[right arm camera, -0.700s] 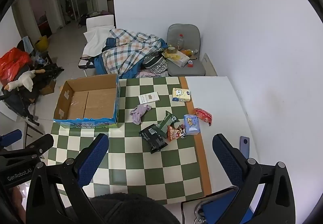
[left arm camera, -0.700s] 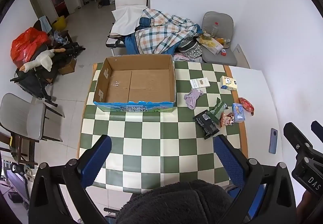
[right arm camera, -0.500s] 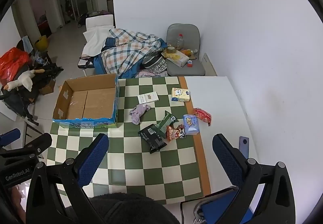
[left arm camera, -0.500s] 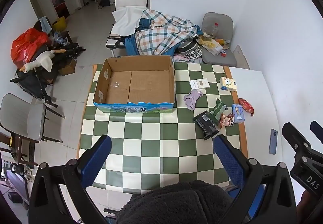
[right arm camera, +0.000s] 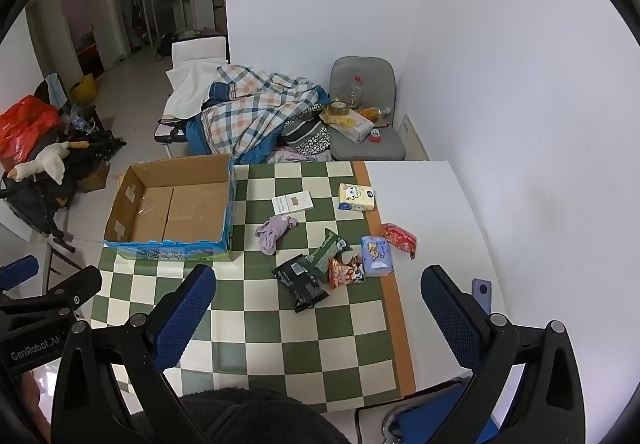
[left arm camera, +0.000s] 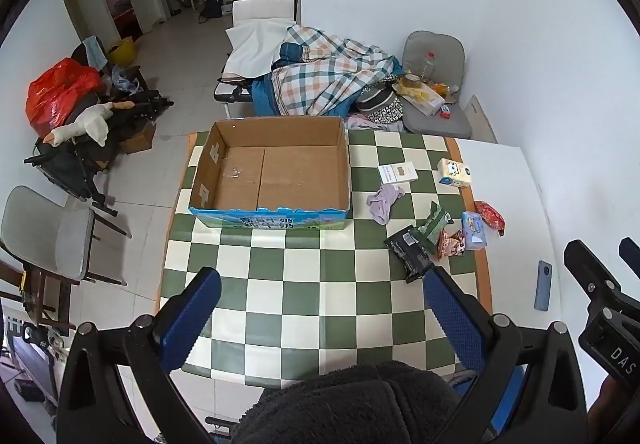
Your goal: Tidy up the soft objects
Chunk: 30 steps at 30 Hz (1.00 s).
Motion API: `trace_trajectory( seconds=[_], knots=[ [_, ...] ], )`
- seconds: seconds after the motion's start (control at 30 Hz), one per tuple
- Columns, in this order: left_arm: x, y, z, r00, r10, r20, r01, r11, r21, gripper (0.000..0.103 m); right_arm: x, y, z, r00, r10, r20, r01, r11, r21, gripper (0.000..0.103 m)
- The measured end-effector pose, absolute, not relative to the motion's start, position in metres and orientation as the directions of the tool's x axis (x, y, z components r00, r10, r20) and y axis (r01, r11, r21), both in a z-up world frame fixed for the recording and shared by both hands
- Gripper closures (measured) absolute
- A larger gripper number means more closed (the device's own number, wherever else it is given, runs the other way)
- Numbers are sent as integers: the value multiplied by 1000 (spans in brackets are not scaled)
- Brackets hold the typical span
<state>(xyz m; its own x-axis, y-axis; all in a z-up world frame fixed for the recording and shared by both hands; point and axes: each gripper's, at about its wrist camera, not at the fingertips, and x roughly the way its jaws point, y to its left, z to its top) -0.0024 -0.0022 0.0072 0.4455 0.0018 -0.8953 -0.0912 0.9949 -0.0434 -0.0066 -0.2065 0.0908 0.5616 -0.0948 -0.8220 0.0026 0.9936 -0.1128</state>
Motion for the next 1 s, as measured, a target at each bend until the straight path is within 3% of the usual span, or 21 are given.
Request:
trace_trajectory(
  seconds=[1.0],
  knots=[
    [1, -4, 18, 470, 16, -883, -97, 995, -34, 0, -11, -205, 102, 597, -100, -796, 6, 993, -121, 0]
  ],
)
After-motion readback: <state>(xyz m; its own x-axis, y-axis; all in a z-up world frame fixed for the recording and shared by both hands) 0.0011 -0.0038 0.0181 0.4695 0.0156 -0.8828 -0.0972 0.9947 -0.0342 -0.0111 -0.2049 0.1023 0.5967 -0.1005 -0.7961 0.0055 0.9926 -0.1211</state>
